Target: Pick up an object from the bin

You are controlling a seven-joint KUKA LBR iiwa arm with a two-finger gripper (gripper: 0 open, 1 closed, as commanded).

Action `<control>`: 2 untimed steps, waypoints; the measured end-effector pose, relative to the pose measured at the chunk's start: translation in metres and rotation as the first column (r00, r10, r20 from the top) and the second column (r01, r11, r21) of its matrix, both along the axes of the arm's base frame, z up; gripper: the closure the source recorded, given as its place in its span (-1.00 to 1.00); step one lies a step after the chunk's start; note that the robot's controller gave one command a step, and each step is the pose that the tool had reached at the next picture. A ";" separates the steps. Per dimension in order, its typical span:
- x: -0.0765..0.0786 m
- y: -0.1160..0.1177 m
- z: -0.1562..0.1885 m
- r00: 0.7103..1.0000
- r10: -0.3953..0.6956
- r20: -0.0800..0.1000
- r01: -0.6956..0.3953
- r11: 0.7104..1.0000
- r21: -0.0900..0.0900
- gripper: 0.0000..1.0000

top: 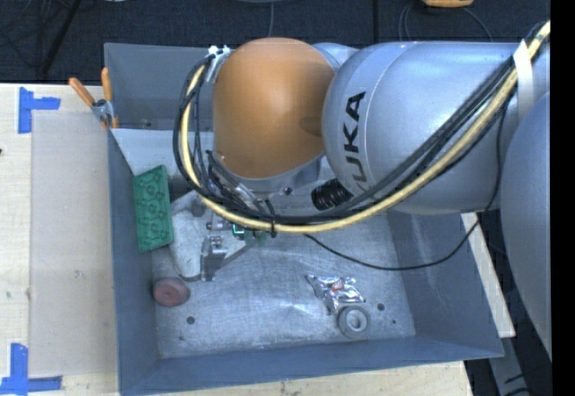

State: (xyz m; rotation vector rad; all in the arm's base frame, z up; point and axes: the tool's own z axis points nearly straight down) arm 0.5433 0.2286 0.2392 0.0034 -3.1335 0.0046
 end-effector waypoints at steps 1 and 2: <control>0.051 0.004 -0.108 0.945 0.327 0.002 -0.326 0.945 -0.013 -1.00; 0.014 0.016 -0.145 0.807 0.591 0.006 -0.591 0.807 0.004 -1.00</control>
Offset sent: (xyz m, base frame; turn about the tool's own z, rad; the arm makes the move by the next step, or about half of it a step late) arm 0.0474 0.0135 -0.1065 -0.3402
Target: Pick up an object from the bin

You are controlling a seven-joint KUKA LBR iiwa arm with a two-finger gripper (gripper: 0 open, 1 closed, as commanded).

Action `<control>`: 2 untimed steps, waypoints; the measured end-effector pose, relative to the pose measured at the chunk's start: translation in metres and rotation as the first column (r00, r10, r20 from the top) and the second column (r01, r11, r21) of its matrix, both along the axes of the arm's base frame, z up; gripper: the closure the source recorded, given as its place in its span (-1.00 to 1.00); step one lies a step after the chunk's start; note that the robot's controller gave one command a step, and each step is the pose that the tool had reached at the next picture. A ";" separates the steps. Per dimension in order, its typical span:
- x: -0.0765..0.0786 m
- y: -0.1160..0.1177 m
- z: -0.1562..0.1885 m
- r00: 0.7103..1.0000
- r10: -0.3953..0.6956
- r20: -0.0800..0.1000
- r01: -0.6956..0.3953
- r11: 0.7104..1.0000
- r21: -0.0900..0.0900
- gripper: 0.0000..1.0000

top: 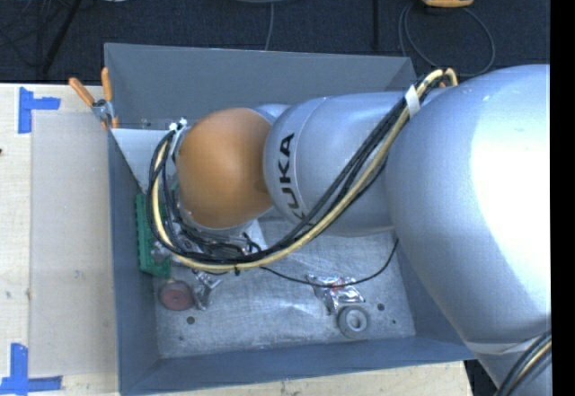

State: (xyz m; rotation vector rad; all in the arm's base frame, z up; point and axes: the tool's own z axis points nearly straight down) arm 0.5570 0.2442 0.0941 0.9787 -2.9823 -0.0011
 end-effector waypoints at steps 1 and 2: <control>-0.023 -0.003 -0.004 0.983 0.183 0.032 -0.184 0.983 0.000 -1.00; -0.023 0.002 -0.002 0.982 0.186 0.034 -0.186 0.983 0.007 1.00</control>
Offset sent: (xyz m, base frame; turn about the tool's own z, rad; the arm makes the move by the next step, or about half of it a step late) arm -0.0335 0.0002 -0.0128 -0.1972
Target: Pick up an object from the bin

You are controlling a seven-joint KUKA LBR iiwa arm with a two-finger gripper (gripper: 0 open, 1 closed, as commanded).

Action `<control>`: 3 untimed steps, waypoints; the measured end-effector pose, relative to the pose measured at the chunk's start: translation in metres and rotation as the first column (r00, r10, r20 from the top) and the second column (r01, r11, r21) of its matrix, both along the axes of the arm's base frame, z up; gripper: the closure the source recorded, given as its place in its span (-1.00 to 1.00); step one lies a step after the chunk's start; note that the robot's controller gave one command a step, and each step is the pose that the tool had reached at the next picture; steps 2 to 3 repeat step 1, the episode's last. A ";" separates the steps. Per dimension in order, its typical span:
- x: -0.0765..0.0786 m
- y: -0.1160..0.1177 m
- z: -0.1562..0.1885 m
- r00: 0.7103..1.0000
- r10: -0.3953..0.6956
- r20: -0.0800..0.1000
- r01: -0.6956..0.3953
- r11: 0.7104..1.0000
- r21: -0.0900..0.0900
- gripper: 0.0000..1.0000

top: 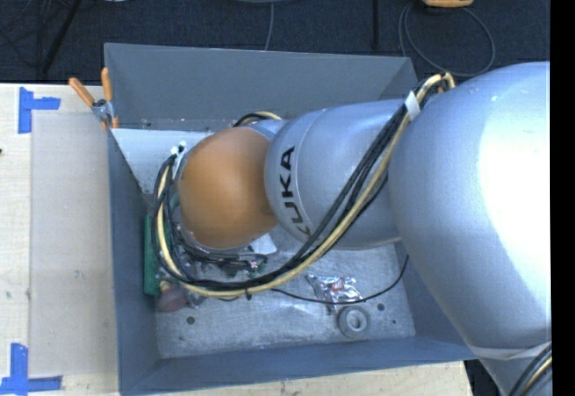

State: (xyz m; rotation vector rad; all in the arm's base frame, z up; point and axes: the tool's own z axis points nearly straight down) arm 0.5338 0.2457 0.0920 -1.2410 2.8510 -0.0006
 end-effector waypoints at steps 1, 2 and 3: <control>0.001 -0.009 0.154 0.983 0.183 -0.021 -0.183 0.983 -0.010 1.00; 0.001 -0.009 0.154 0.983 0.183 -0.021 -0.183 0.983 -0.010 1.00; 0.001 -0.009 0.154 0.983 0.183 -0.021 -0.183 0.983 -0.010 1.00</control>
Offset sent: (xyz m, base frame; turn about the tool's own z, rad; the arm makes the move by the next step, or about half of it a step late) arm -0.0004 -0.0103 0.1492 -0.1864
